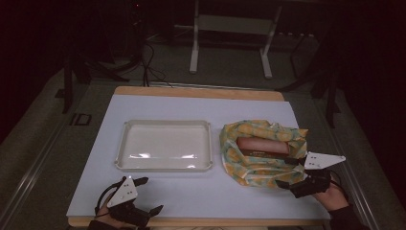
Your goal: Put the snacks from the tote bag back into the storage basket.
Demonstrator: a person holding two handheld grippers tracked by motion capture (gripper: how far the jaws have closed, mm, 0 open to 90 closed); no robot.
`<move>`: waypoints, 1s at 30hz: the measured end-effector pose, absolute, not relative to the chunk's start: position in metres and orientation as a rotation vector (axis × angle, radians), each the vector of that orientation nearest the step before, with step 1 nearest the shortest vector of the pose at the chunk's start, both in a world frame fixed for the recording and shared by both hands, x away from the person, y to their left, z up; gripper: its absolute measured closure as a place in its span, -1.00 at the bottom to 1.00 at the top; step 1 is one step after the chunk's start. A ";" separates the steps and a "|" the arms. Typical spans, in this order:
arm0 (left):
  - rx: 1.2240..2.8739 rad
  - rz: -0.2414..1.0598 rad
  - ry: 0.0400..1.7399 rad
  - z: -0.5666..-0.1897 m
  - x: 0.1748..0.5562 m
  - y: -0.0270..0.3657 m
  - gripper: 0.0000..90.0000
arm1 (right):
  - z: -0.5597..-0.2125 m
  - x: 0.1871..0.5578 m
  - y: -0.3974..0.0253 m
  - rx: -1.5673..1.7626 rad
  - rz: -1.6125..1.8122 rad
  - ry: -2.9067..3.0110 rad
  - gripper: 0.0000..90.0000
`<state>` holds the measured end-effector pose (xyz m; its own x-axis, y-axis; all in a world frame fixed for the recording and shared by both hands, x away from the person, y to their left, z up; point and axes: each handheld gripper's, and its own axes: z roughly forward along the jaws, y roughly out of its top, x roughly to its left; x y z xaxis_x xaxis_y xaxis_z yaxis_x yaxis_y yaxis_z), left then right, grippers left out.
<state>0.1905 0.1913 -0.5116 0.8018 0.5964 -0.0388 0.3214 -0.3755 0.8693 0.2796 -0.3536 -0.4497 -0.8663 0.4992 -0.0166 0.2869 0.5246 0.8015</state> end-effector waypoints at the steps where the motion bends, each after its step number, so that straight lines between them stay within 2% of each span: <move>1: 1.991 0.348 0.684 -0.512 0.191 0.191 -1.00 | -0.447 0.281 -0.354 0.656 1.269 2.521 -0.73; 14: 1.990 0.345 0.687 -0.512 0.191 0.191 -1.00 | -0.409 0.300 -0.361 0.554 1.234 2.482 -0.70; 22: 1.990 0.343 0.683 -0.512 0.191 0.191 -1.00 | -0.399 0.318 -0.365 0.532 1.231 2.495 -0.67; 30: 1.993 0.342 0.679 -0.512 0.191 0.191 -1.00 | -0.402 0.336 -0.360 0.450 1.112 2.529 -0.47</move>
